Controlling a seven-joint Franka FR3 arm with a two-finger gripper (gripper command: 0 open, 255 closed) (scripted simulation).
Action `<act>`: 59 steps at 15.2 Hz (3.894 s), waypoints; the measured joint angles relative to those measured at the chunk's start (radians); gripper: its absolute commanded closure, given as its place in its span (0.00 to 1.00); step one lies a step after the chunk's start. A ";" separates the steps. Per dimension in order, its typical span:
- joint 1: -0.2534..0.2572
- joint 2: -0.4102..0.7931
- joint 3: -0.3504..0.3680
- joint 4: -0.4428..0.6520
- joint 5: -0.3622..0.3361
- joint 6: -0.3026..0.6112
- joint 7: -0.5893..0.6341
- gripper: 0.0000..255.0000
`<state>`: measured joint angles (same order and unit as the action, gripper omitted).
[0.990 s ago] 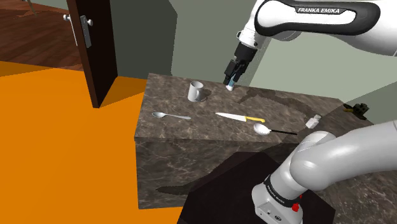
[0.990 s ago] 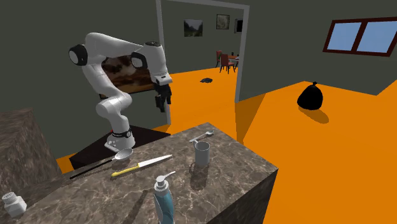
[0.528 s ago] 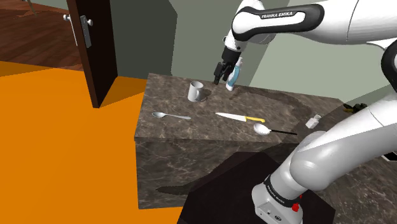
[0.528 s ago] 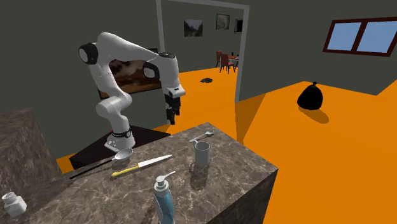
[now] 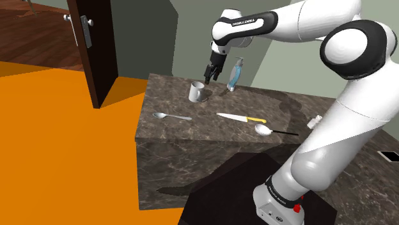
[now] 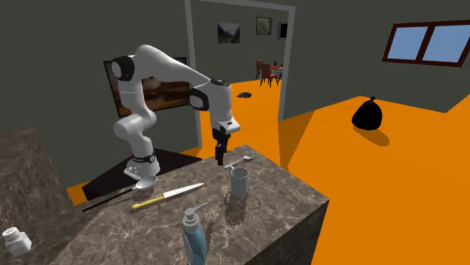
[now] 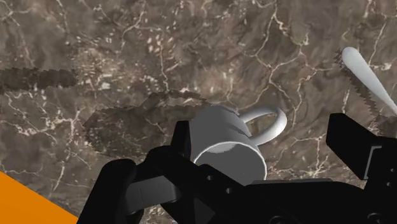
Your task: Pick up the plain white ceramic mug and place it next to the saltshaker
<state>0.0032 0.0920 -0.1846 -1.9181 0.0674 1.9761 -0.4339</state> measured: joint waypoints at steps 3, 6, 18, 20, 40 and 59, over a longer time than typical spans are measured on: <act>-0.008 0.128 0.000 0.120 0.007 -0.003 -0.028 0.00; -0.023 0.247 -0.001 0.242 0.011 -0.017 -0.059 0.00; -0.034 0.378 0.006 0.296 0.022 0.052 -0.080 0.00; -0.034 0.377 0.006 0.294 0.022 0.054 -0.080 0.00; -0.032 0.346 0.003 0.329 0.015 -0.012 -0.075 1.00; -0.037 0.306 -0.003 0.527 0.005 -0.249 -0.068 1.00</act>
<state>-0.0339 0.3978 -0.1880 -1.3908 0.0723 1.7275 -0.5024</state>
